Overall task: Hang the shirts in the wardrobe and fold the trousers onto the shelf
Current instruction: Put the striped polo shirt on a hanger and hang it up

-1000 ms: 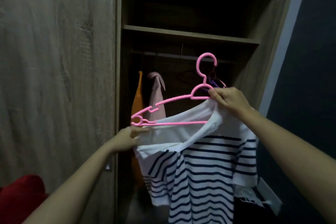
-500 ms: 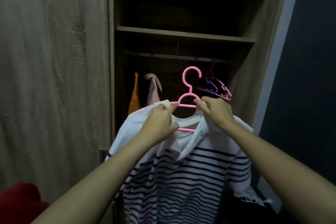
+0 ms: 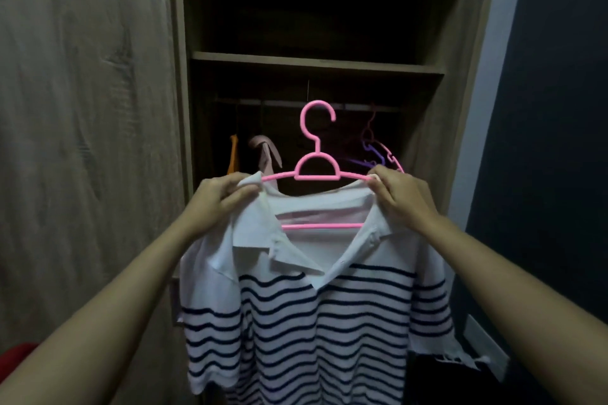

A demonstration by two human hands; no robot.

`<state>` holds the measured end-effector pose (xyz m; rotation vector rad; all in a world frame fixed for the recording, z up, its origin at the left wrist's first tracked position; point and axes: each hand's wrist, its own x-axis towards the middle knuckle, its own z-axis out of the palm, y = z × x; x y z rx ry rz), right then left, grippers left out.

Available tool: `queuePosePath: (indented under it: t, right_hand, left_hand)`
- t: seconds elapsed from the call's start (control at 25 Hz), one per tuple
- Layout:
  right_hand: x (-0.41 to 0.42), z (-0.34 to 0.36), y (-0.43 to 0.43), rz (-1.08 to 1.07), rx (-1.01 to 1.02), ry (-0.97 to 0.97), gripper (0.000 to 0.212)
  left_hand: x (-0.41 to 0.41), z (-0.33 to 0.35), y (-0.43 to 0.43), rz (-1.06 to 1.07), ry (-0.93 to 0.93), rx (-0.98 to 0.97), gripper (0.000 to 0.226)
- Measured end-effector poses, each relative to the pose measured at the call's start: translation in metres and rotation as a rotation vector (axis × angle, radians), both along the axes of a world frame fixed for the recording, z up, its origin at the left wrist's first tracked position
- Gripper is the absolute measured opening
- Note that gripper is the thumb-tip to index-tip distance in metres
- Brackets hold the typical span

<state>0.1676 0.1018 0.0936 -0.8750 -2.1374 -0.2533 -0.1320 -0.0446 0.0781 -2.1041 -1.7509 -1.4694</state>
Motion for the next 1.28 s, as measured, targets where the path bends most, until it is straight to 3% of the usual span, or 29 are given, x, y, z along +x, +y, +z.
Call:
queuePosePath:
  t: [0.2,0.36,0.48,0.56,0.64,0.72,0.84,1.0,1.12,1.28]
  right_hand:
    - [0.009,-0.002,0.009,0.219,-0.252,-0.059,0.034]
    - [0.015,-0.018,0.014,0.302,-0.191,0.043,0.026]
    - [0.011,-0.017,0.009,0.227,-0.145,0.211,0.022]
    - [0.013,-0.011,0.007,0.144,-0.153,0.278,0.017]
    - [0.019,-0.003,0.006,0.089,-0.157,0.326,0.016]
    - [0.023,0.004,0.007,0.063,-0.144,0.331,0.016]
    - [0.024,0.014,0.006,0.046,-0.152,0.323,0.016]
    - [0.032,0.016,0.008,0.035,-0.154,0.343,0.014]
    - [0.032,0.014,0.008,0.018,-0.147,0.338,0.012]
    - [0.033,0.014,0.012,0.014,-0.164,0.377,0.013]
  left_hand:
    - [0.0,0.0,-0.002,-0.023,-0.067,-0.096,0.026]
    - [-0.019,0.02,-0.003,-0.086,-0.071,-0.263,0.076]
    - [-0.019,0.017,0.006,0.065,-0.03,-0.27,0.057]
    - [-0.021,0.002,0.003,0.113,-0.095,-0.172,0.072]
    - [-0.031,-0.023,-0.005,0.065,-0.076,-0.211,0.093]
    - [-0.045,-0.045,-0.006,0.081,-0.081,-0.296,0.082]
    - [-0.052,-0.055,0.001,0.272,-0.163,-0.186,0.032]
    - [-0.06,-0.065,-0.003,0.165,-0.179,-0.291,0.049]
    - [-0.056,-0.072,0.0,0.358,-0.108,-0.089,0.043]
    - [-0.052,-0.08,0.002,0.352,-0.11,-0.022,0.055]
